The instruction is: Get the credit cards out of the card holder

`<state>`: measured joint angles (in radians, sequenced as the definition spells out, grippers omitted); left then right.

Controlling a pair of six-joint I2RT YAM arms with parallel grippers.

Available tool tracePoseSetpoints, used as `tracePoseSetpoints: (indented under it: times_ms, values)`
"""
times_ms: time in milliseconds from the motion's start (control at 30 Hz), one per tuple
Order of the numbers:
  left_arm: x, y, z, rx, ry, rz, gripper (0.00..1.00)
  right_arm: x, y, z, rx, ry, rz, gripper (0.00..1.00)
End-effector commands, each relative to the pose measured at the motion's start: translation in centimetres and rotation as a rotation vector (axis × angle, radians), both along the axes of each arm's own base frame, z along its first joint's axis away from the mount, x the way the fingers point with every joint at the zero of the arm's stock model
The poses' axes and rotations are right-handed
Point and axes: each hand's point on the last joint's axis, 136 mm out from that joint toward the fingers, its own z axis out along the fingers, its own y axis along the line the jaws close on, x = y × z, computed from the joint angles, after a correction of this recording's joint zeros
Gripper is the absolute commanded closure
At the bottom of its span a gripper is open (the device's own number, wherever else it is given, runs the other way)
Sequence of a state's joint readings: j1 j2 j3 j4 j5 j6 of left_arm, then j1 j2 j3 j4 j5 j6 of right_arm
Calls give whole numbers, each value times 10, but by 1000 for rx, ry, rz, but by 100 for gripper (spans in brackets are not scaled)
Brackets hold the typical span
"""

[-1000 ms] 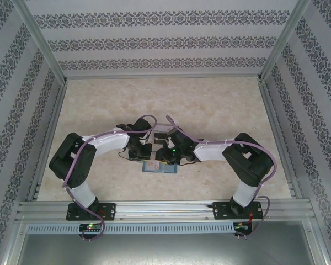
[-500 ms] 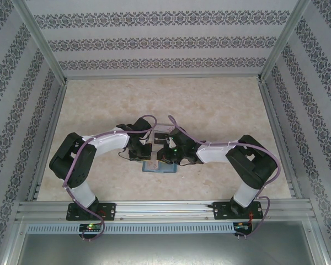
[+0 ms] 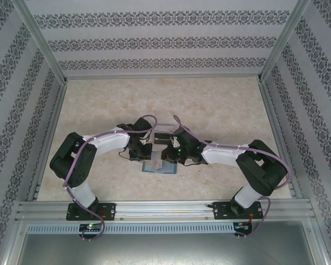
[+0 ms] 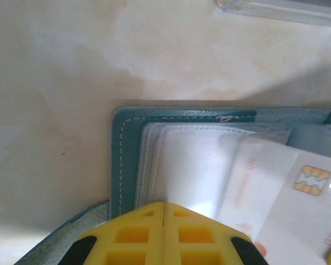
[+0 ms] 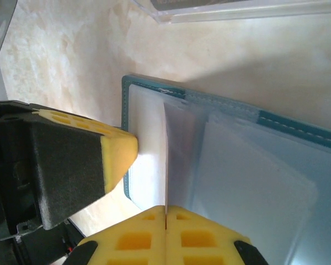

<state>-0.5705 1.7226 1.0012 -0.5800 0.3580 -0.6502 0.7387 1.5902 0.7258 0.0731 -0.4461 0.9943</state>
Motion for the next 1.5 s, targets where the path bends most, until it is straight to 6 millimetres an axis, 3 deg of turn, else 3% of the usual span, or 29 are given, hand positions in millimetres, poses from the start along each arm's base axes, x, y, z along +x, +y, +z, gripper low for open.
tracePoseSetpoints:
  times_ms: [0,233,533,733,1067,1467]
  values:
    - [-14,10,-15,69,50,-31,100,-1,-19,-2,-79,-20,-4,95]
    - [-5,4,5,35,-9,-26,100,2,-34,22,-152,-121,71,97]
    - [8,-2,24,14,-64,-31,100,16,-54,60,-350,-377,370,98]
    - [13,2,33,-2,-90,-16,98,32,-58,74,-487,-558,692,98]
    - [5,29,35,2,-89,29,97,54,-64,74,-627,-614,1173,98]
    - [-17,49,32,1,-86,67,97,111,-47,77,-672,-620,1347,98]
